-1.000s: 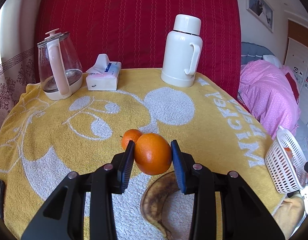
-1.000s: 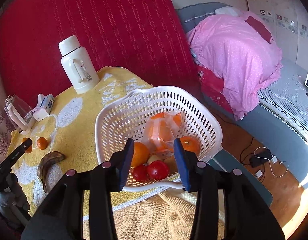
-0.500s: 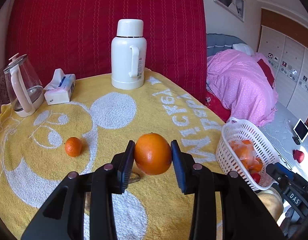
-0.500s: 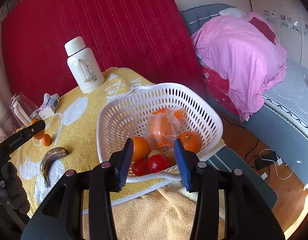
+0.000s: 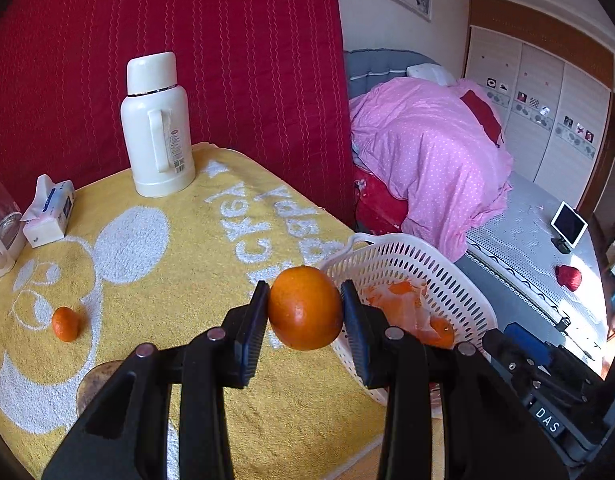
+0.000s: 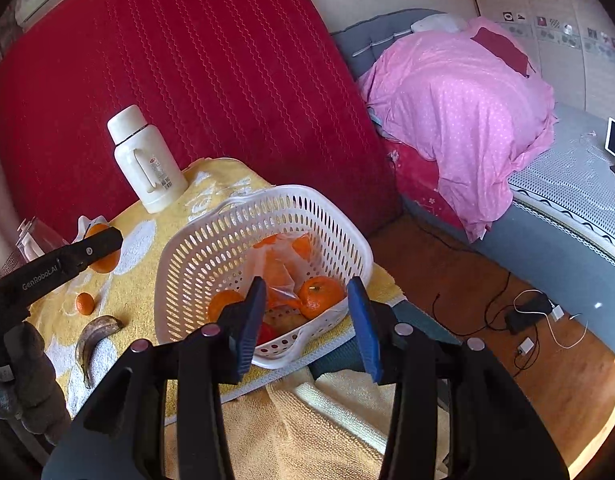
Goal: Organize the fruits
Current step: 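Open both grippers over the basket, dropping the tomato and mandarin inside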
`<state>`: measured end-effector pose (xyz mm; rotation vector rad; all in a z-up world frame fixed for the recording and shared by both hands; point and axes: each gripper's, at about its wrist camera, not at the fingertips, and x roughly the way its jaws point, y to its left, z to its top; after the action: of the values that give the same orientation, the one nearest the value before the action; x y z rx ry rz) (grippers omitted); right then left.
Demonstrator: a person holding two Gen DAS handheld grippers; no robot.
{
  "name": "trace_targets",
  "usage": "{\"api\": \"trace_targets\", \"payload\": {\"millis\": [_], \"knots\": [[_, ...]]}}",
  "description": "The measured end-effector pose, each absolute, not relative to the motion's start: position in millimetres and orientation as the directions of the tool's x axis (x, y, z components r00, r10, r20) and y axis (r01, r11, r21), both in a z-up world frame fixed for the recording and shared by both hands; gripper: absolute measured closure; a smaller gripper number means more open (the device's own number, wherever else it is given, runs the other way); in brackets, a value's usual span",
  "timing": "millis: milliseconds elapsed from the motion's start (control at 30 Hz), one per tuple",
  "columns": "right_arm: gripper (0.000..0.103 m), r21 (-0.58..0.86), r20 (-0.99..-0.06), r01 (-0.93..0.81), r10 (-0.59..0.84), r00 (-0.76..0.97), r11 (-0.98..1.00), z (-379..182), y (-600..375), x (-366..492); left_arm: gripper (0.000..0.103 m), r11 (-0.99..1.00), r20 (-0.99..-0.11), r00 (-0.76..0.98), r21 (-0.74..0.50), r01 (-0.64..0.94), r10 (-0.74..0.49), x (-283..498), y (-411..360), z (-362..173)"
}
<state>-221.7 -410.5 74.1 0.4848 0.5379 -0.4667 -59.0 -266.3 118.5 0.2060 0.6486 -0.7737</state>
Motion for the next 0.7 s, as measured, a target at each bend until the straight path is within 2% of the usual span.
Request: {"api": "trace_targets", "payload": {"millis": [533,600,700], "knots": [[0.059,0.343,-0.573,0.487,-0.231,0.786,0.803,70.9,-402.9,-218.3,0.065,0.657,-0.661,0.482,-0.022,0.753,-0.575,-71.1,-311.4,97.6],[0.059,0.348,-0.573,0.489,-0.231,0.786,0.800,70.3,-404.3,-219.8,0.053,0.662,-0.656,0.488,-0.025,0.749,-0.576,-71.4,-311.1,98.7],[0.059,0.350,-0.574,0.490,-0.231,0.786,0.798,69.8,-405.6,-221.7,0.041,0.672,-0.645,0.501,-0.027,0.740,-0.577,-70.9,-309.4,100.9]]}}
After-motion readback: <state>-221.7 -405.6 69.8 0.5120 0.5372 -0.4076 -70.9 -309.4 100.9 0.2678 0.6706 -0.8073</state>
